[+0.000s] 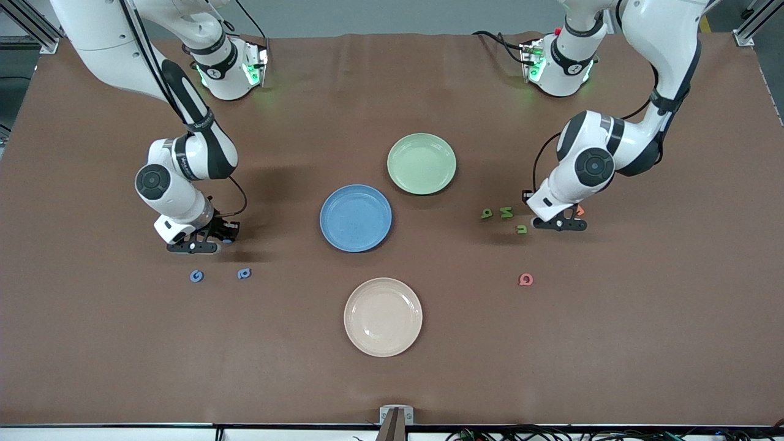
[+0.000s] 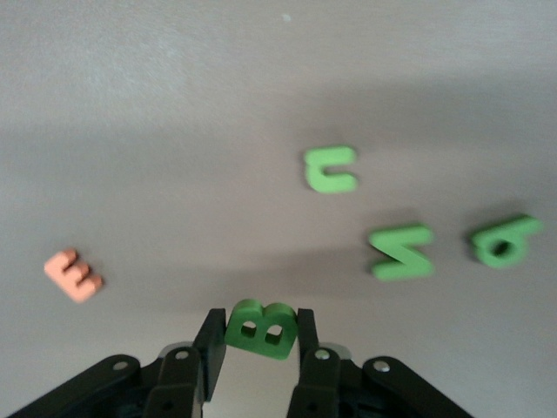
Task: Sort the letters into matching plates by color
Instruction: 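Drop the blue m on the blue plate while the left gripper drops B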
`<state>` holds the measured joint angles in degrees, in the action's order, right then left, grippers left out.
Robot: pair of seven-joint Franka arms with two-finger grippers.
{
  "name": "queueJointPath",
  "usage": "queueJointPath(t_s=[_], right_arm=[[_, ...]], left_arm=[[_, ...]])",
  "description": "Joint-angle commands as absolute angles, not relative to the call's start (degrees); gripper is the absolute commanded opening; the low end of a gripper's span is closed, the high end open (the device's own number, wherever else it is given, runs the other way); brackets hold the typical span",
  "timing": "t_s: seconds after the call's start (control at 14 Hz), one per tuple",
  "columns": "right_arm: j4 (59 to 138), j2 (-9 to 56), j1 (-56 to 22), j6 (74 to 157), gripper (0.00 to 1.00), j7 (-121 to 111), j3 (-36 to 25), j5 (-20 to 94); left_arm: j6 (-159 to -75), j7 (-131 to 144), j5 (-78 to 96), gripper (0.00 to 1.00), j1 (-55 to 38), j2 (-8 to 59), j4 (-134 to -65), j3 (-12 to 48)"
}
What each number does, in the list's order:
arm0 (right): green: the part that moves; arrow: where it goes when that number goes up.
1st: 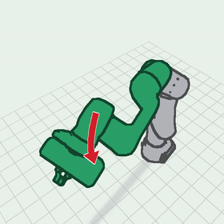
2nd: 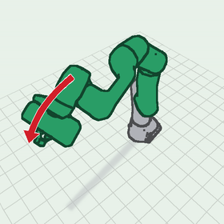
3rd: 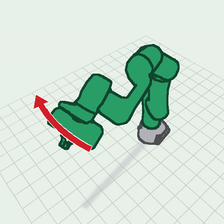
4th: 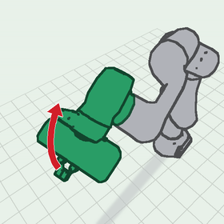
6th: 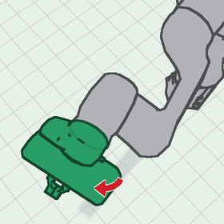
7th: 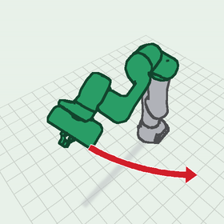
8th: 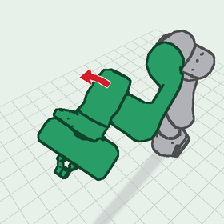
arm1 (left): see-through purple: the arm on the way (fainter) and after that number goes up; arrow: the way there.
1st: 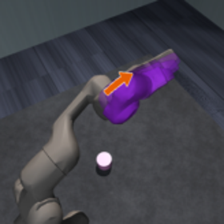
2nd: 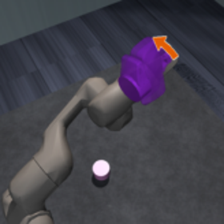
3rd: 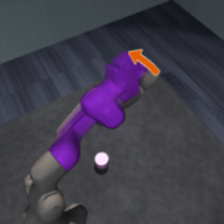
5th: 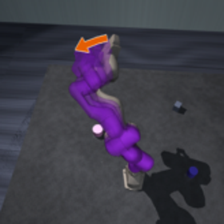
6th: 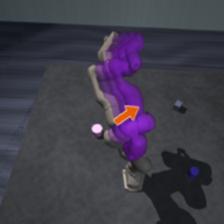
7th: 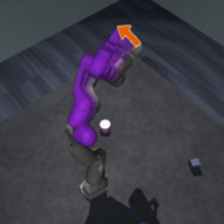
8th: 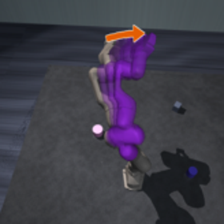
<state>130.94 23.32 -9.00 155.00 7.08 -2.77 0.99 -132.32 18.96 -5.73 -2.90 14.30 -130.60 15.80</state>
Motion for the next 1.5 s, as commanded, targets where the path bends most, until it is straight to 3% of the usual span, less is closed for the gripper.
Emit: queueJointPath(t_s=[0.0, 0.14, 0.29, 0.5, 0.79, 1.07, 1.14, 1.21, 1.29, 1.36, 1.43], right_arm=[[130.52, 21.64, -9.58, 152.95, 0.0, 8.6, -2.55, 1.05], [128.33, 18.56, -12.46, 144.71, 0.0, 15.69, -1.76, 1.05], [127.09, 16.36, -16.41, 141.77, 0.0, 25.52, -0.45, 1.14], [125.6, 16.26, -23.53, 142.91, 0.0, 43.28, 1.76, 1.23], [122.35, 17.84, -32.85, 143.35, 0.0, 58.77, 1.67, 1.23], [120.33, 21.87, -36.82, 146.24, 0.0, 65.55, 1.58, 1.14], [118.93, 23.02, -36.91, 145.99, 0.06, 66.09, 1.58, 1.14], [117.0, 24.42, -36.83, 145.55, 0.34, 66.09, 1.58, 1.14], [116.11, 25.3, -36.83, 145.46, 0.82, 66.09, 1.58, 1.14], [115.84, 25.57, -36.65, 145.2, 0.98, 65.92, 1.5, 1.06], [115.75, 25.58, -36.39, 145.11, 0.95, 65.31, 1.49, 1.05]], left_arm=[[-127.63, 26.08, -7.03, 0.22, -3.16, 12.57, -128.6, 20.02], [-126.3, 32.05, -6.25, 0.22, -3.16, 12.83, -126.14, 23.8], [-125.86, 39.07, -5.19, 0.22, -3.34, 14.23, -123.41, 27.58], [-125.95, 47.26, -4.13, 0.22, -5.0, 18.44, -118.84, 32.07], [-127.96, 55.35, -4.13, 0.22, -11.32, 23.19, -115.93, 31.99], [-131.74, 61.16, -4.22, 0.22, -15.2, 26.45, -116.02, 31.99], [-131.83, 62.04, -4.22, 0.22, -16.08, 26.8, -116.02, 31.99], [-132.01, 62.14, -4.31, 0.23, -16.61, 27.76, -116.28, 31.91], [-132.71, 62.23, -4.39, 0.23, -16.87, 28.12, -116.71, 31.99], [-132.8, 62.57, -4.31, 0.23, -17.4, 28.47, -116.81, 31.99], [-132.89, 63.71, -4.31, 0.23, -18.36, 28.65, -116.81, 31.99]])
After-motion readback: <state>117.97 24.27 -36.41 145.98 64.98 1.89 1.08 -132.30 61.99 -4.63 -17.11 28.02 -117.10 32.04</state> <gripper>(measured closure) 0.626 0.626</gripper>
